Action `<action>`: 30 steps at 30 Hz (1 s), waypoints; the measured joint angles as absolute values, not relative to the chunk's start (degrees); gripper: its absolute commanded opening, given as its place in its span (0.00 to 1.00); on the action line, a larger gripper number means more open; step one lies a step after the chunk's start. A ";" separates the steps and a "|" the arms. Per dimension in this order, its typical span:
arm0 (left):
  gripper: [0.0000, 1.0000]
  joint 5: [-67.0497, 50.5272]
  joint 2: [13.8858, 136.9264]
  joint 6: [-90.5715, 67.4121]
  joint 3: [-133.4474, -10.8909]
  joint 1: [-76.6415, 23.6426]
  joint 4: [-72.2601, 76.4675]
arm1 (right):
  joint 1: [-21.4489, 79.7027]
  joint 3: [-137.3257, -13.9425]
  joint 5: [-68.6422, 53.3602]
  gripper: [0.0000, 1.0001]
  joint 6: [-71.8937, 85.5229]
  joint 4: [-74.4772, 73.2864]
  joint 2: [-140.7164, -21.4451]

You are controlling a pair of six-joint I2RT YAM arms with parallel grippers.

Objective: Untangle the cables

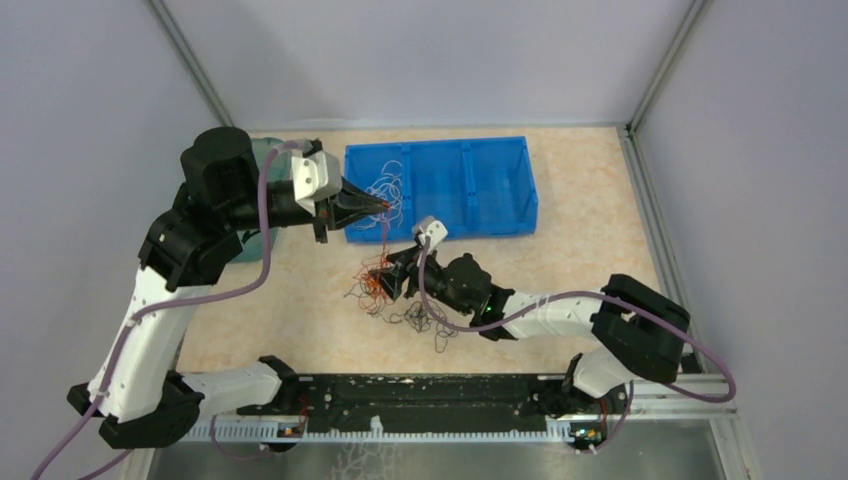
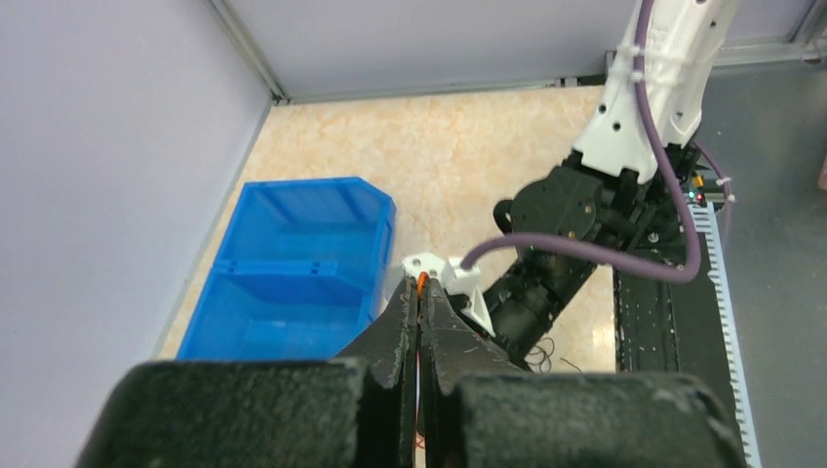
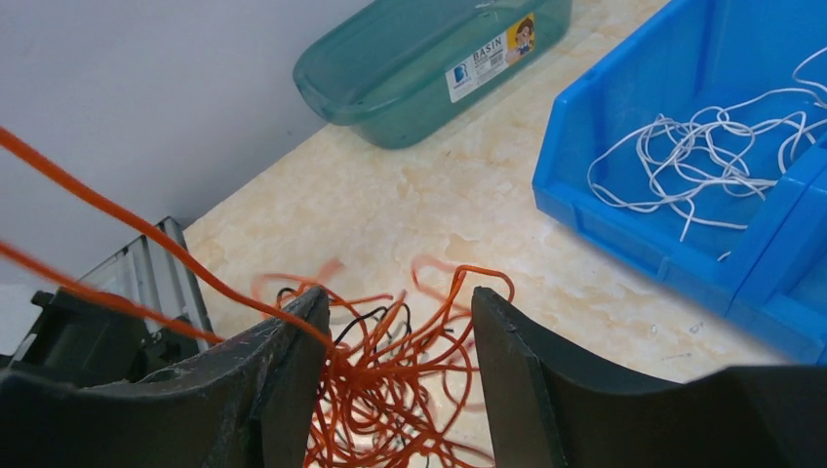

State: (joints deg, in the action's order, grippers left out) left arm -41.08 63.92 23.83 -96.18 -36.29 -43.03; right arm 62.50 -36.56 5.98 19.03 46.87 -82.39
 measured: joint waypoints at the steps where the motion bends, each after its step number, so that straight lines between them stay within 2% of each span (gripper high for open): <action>1: 0.00 -41.15 64.38 23.59 -97.23 -36.29 -43.05 | 62.52 -36.56 6.04 0.54 18.83 47.46 -83.20; 8: 0.00 -40.91 67.37 20.45 -104.84 -36.27 -45.01 | 62.65 -34.35 7.64 0.51 18.46 56.36 -85.69; 24: 0.00 -35.09 68.86 18.28 -112.97 -36.29 -44.93 | 62.89 -21.17 10.79 0.50 21.39 72.97 -84.47; 26: 0.00 -35.14 68.18 18.76 -112.62 -36.29 -44.53 | 62.89 -18.20 11.22 0.50 22.13 71.11 -83.94; 30: 0.00 -37.21 61.95 19.46 -101.08 -36.29 -42.78 | 62.89 -16.64 11.20 0.47 22.09 62.22 -79.88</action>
State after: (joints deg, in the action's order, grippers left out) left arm -37.21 61.95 19.46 -101.08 -36.29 -42.78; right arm 62.89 -16.64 11.20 22.09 62.22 -79.88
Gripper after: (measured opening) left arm 0.005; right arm 0.496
